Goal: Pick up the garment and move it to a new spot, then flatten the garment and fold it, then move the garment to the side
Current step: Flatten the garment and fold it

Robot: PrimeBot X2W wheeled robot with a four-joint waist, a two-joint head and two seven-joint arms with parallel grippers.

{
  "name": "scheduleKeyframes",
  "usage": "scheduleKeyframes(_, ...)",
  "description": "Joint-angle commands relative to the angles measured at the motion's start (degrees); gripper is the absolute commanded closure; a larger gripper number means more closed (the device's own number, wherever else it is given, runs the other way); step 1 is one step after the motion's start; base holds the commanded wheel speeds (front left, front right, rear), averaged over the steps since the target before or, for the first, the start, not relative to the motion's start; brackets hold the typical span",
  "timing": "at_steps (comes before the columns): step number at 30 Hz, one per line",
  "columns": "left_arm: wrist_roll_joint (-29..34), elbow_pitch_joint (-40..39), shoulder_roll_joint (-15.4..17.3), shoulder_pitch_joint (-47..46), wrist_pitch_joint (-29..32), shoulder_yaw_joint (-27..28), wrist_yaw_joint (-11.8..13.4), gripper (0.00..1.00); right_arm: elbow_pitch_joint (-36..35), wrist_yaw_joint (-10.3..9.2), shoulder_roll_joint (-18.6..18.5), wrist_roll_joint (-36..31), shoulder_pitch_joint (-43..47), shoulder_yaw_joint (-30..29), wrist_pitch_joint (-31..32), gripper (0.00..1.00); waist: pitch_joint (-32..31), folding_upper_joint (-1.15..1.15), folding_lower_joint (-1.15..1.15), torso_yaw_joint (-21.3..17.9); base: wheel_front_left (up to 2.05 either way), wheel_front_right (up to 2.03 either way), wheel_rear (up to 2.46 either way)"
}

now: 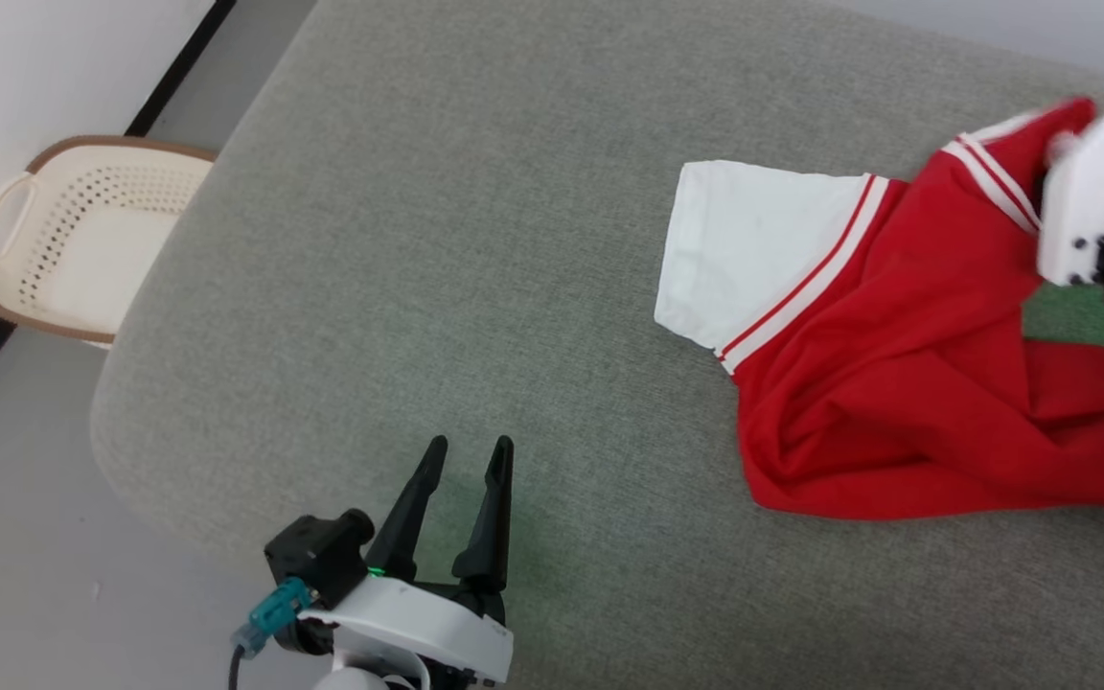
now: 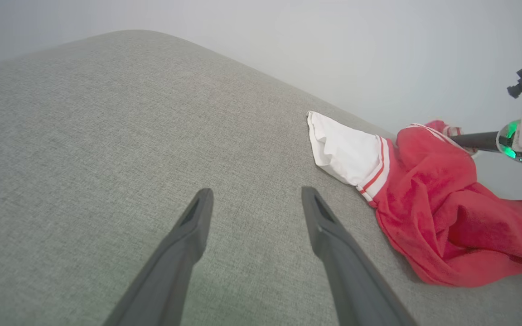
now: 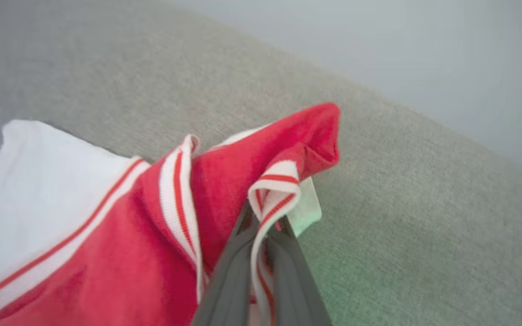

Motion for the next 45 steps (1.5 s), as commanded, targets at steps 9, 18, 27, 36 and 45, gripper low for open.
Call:
scheduleKeyframes(9, 1.45, 1.60, -1.33, 0.31, 0.01, 2.01, -1.60, 0.00, -18.71, -0.05, -1.73, 11.78, 4.68, 14.86, 5.21, 1.00, -0.71, 0.00, 0.00, -2.70, 0.00, 0.00, 0.00)
scheduleKeyframes(18, 2.39, 2.44, -2.27, -0.98, 0.01, 3.13, -3.17, 0.00, -24.91, -0.05, -5.30, 15.72, 4.52, 20.65, 3.61, 0.00, 0.14, 0.00, 0.00, -4.46, 0.00, 0.00, 0.00)
scheduleKeyframes(27, 3.34, 3.13, -3.06, -0.55, 0.01, 3.54, -4.19, 0.00, -27.16, -0.05, -12.02, 17.45, 0.99, 19.26, 3.96, 0.00, 1.86, 0.00, 0.00, -4.99, 0.00, 0.00, 0.00)
scheduleKeyframes(36, 3.15, 3.57, -4.14, -2.18, 0.01, 2.58, -5.19, 0.00, -21.96, -0.05, -13.59, 14.82, -2.63, 19.76, 6.13, 0.00, 4.96, 0.00, 0.00, -3.04, 0.00, 0.00, 0.00)
scheduleKeyframes(45, 2.80, 3.72, -4.57, -2.19, 0.01, 2.39, -5.18, 0.00, -20.23, -0.05, -16.97, 14.46, -6.97, 18.40, 5.98, 0.00, 6.58, 0.00, 0.00, -3.03, 0.00, 0.00, 0.00)
